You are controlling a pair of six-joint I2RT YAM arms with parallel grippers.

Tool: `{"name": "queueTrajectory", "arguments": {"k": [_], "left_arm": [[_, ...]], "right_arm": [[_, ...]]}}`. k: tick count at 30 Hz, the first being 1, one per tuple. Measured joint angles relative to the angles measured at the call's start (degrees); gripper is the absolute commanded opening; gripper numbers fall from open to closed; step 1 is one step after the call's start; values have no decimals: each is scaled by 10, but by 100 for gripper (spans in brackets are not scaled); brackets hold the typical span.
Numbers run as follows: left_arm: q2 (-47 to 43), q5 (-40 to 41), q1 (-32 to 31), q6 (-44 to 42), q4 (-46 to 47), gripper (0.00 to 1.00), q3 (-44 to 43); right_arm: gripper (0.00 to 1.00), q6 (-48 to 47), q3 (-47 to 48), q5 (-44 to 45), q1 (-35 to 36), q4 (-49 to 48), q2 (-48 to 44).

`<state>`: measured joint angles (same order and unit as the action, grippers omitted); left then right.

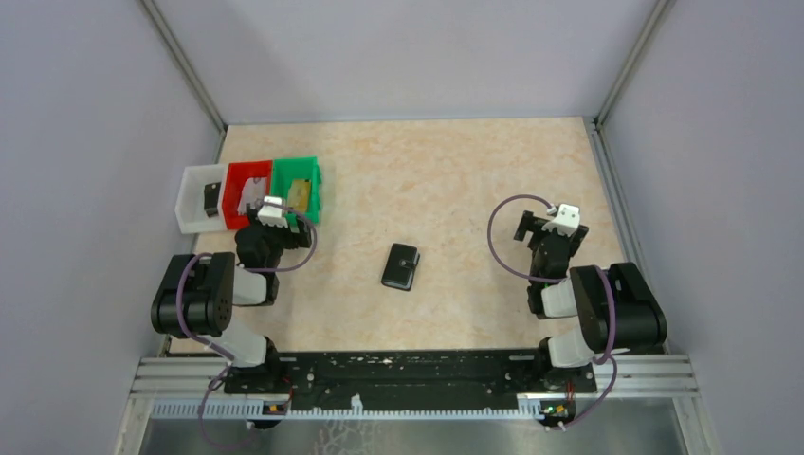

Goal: Take the credit cards out of the card holder
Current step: Move the storage box to the center of the board.

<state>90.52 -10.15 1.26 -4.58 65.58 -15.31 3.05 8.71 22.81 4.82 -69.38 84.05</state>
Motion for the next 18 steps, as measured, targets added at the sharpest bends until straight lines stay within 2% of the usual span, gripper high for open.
{"name": "queueTrajectory", "arguments": {"k": [12, 15, 18], "left_arm": [[0, 0, 0, 1, 0, 99, 0], [-7, 7, 0, 9, -2, 99, 0], [-46, 11, 5, 12, -91, 99, -35]], "right_arm": [[99, 0, 0, 0, 0, 4, -1], [99, 0, 7, 1, 1, 47, -27], [99, 9, 50, 8, 5, 158, -81]]}}
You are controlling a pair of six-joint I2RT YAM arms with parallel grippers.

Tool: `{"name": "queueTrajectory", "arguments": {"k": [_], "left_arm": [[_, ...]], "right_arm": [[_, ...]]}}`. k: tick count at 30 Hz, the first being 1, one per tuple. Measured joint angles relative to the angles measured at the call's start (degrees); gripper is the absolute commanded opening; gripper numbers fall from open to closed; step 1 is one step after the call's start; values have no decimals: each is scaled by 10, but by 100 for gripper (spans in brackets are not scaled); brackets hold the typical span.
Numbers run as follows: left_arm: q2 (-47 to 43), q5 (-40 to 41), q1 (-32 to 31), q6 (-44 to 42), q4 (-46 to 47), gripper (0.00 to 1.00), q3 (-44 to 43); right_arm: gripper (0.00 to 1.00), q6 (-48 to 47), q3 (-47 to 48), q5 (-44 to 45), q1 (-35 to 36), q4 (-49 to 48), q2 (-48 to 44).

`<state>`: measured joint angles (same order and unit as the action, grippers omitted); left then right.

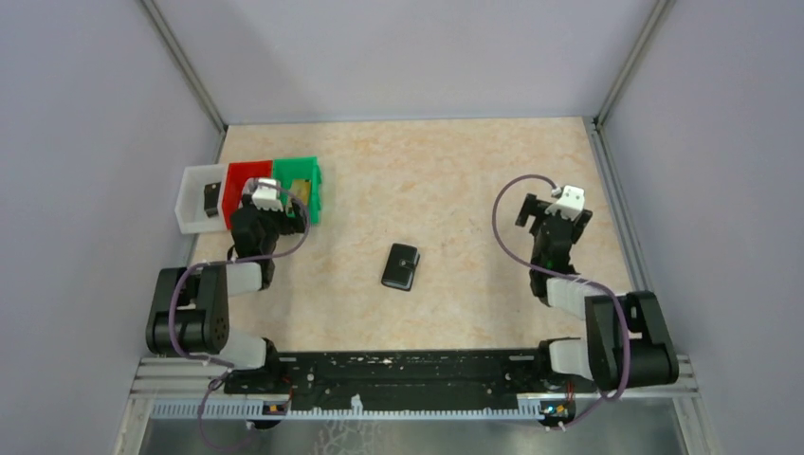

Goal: Take the credit cards out of the card holder
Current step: Move the storage box to the center of the board.

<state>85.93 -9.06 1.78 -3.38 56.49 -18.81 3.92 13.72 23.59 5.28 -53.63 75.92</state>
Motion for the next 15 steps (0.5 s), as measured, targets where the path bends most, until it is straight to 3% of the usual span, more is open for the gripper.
{"name": "queueTrajectory", "arguments": {"k": [8, 15], "left_arm": [[-73, -32, 23, -16, -269, 99, -172], [-64, -88, 25, -2, -417, 99, -268]], "right_arm": [[99, 77, 182, -8, 2, 285, -68], [98, 224, 258, -45, -4, 463, -59]]}}
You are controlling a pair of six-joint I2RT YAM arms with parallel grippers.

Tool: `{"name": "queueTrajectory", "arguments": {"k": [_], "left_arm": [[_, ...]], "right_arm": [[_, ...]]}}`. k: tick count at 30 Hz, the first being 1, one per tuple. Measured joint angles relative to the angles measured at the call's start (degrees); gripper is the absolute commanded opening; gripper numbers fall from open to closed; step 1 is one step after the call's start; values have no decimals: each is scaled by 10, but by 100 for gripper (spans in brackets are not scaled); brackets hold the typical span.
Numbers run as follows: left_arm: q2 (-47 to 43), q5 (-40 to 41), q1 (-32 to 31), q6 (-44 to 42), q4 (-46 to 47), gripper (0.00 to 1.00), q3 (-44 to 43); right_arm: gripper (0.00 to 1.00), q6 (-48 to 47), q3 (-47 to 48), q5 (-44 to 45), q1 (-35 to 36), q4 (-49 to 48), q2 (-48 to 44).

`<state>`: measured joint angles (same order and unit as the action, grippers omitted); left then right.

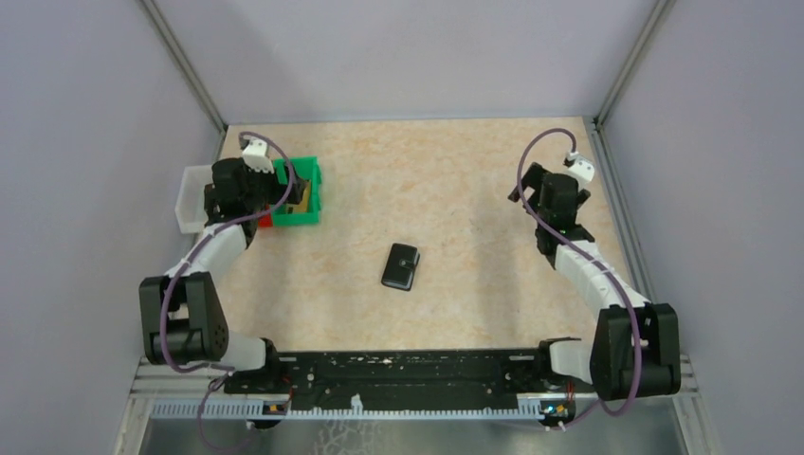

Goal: Take the credit cards out of the card holder
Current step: Move the storage box to the center of the board.

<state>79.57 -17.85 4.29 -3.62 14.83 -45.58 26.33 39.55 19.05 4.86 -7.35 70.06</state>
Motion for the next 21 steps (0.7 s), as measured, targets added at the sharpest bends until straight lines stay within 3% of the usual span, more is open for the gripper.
{"name": "queueTrajectory", "arguments": {"k": [5, 10, 21], "left_arm": [[75, -10, -13, 39, -49, 99, -74], [137, -3, -34, 56, -76, 89, -106], [202, 23, -71, 83, -83, 43, -131]], "right_arm": [[97, 18, 7, -62, 10, 46, 1], [89, 5, 33, -53, 74, 95, 2], [84, -24, 104, -5, 192, 143, 26]]}}
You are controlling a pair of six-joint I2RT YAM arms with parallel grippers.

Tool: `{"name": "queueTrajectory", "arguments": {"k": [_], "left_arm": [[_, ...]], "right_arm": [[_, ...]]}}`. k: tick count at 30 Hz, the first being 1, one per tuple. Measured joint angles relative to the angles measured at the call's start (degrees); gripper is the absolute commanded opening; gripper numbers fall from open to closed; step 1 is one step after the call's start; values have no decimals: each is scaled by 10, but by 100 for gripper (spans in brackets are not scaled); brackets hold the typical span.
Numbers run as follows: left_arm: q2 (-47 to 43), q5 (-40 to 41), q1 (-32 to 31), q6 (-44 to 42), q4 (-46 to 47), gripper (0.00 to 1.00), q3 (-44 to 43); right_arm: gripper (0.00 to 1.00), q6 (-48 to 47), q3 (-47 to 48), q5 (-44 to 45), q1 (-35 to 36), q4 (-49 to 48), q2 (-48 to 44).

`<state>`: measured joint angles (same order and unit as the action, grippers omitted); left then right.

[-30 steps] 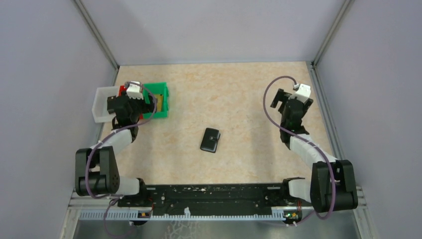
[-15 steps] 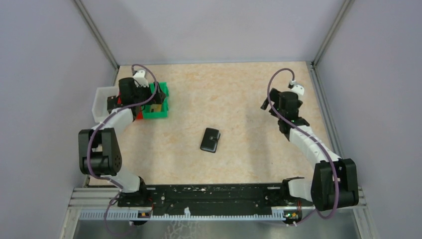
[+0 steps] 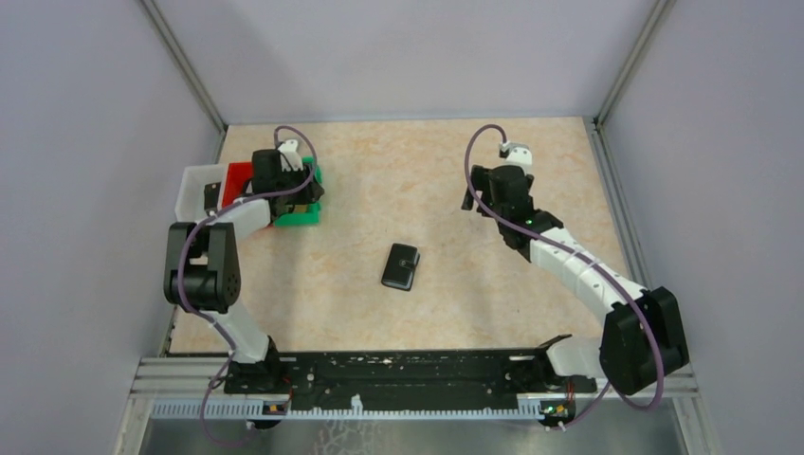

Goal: Take the credit cards out of the card holder
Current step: Move the storage box to the center of the board.

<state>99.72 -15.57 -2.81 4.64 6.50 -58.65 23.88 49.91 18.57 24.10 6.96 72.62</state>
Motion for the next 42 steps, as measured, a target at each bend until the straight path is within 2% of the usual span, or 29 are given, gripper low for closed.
{"name": "queueTrajectory", "arguments": {"k": [8, 18, 20, 22, 28, 30, 35, 39, 42], "left_arm": [[2, 35, -27, 11, 3, 26, 0], [2, 48, -110, 69, 24, 25, 9], [2, 46, -125, 92, 32, 30, 13], [2, 43, -143, 116, 36, 38, 16], [3, -22, -197, 194, 34, 87, 17], [3, -59, -204, 213, 33, 96, 17], [0, -147, -173, 233, 17, 99, 14], [-31, -209, -91, 227, -23, 99, 5], [-75, -222, -33, 190, -79, 99, -25]], "right_arm": [[83, -7, 29, 4, 23, 18, 15], [83, -4, 35, -7, 33, 33, 33], [83, -2, 42, -11, 33, 39, 41], [83, 1, 53, -17, 33, 43, 54], [83, 13, 89, -31, 37, 52, 91], [83, 17, 99, -33, 41, 53, 103], [83, 28, 135, -37, 60, 57, 150], [81, 37, 176, -41, 78, 61, 192], [76, 43, 219, -47, 98, 63, 231]]}}
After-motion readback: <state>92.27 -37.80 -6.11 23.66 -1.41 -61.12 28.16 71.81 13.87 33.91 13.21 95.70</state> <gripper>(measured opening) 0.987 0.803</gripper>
